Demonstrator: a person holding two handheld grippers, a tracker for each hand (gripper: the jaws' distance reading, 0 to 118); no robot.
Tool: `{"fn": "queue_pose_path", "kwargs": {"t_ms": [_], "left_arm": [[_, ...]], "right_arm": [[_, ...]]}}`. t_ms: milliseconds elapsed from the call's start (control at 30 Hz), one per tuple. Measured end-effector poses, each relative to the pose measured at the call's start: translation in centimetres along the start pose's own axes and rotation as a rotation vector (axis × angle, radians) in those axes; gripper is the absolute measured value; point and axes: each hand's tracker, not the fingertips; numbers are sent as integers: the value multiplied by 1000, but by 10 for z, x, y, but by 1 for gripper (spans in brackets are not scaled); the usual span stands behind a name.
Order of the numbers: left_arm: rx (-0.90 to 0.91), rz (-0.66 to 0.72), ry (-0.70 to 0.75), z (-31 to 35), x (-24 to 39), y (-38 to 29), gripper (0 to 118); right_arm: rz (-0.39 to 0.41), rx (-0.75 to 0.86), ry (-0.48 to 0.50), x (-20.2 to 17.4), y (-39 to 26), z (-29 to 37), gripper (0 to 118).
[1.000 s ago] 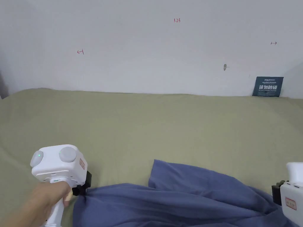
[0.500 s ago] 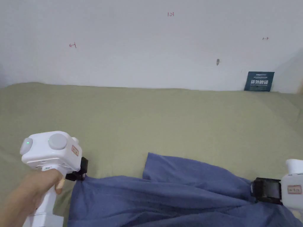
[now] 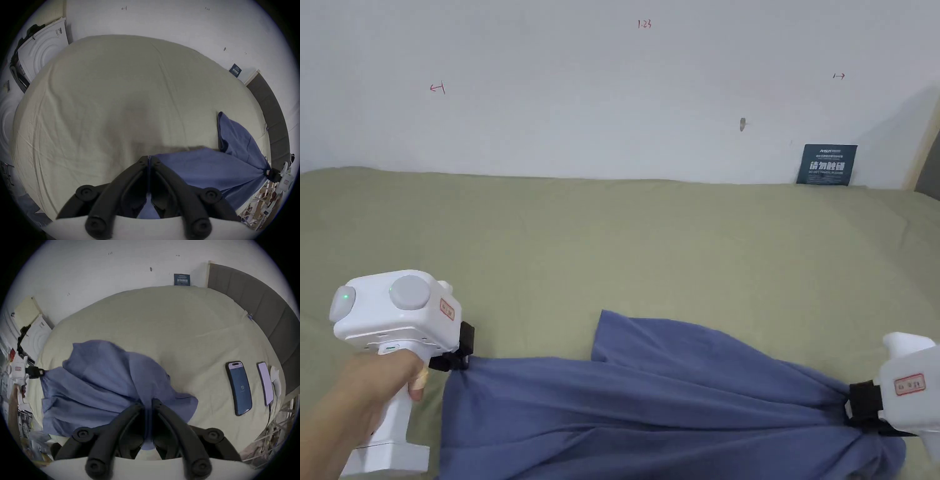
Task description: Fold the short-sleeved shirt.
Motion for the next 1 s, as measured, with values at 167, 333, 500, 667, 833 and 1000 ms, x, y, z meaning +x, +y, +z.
{"fn": "queue_pose_path", "kwargs": {"t_ms": [167, 333, 500, 667, 833, 1000], "left_arm": [[108, 44, -71, 32, -5, 10, 3], [210, 41, -106, 72, -5, 29, 3], [270, -15, -100, 113, -1, 60, 3], [330, -36, -97, 148, 5, 95, 3], [389, -85, -50, 174, 18, 137, 3], [450, -104, -22, 192, 40, 170, 3]], "right_arm": [[-3, 67, 48, -4, 8, 22, 8], [-16, 124, 81, -11, 32, 32, 8], [15, 197, 57, -28, 72, 44, 8], [38, 241, 15, -41, 124, 47, 8], [17, 309, -14, -51, 195, 55, 7], [7, 387, -44, -60, 262, 58, 7]]}}
